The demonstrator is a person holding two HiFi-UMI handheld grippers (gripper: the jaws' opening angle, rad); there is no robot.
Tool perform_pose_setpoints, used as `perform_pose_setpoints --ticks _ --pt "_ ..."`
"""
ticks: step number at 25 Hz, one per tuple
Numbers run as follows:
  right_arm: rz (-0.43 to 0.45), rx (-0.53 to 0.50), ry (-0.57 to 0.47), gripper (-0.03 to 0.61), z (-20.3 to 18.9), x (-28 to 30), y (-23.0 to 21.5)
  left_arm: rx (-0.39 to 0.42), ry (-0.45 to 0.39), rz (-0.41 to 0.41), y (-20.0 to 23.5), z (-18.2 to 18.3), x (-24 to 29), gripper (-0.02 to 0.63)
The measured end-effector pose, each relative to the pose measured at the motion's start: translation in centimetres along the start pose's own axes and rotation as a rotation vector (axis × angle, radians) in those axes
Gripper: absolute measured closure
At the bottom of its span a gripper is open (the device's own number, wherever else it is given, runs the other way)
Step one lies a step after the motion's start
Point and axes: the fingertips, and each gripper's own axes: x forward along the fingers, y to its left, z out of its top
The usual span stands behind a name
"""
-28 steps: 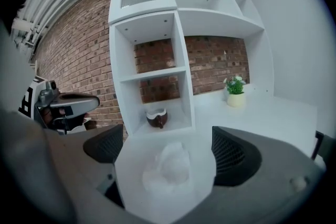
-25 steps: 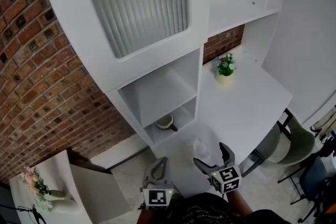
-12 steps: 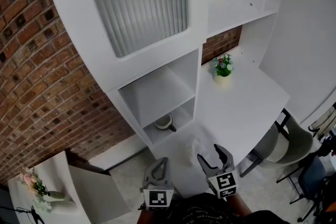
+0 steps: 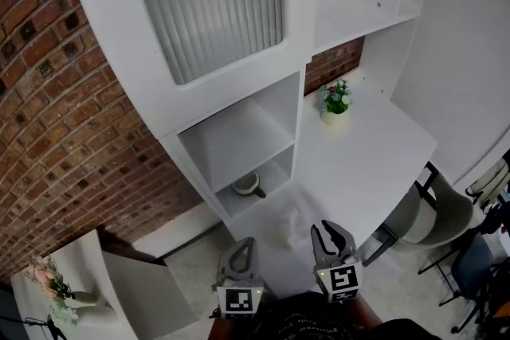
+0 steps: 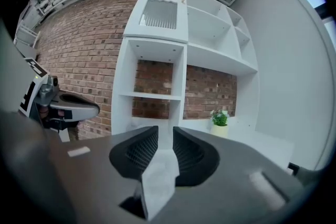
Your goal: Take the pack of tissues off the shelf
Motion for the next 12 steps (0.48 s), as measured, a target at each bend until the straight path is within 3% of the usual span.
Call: perform_pose_setpoints --ticks 12 --pt "0.050 0.001 0.028 0.572 -0.8 0.0 1.2 -0.032 -0.017 -0.006 0.0 0.1 -0.1 0.601"
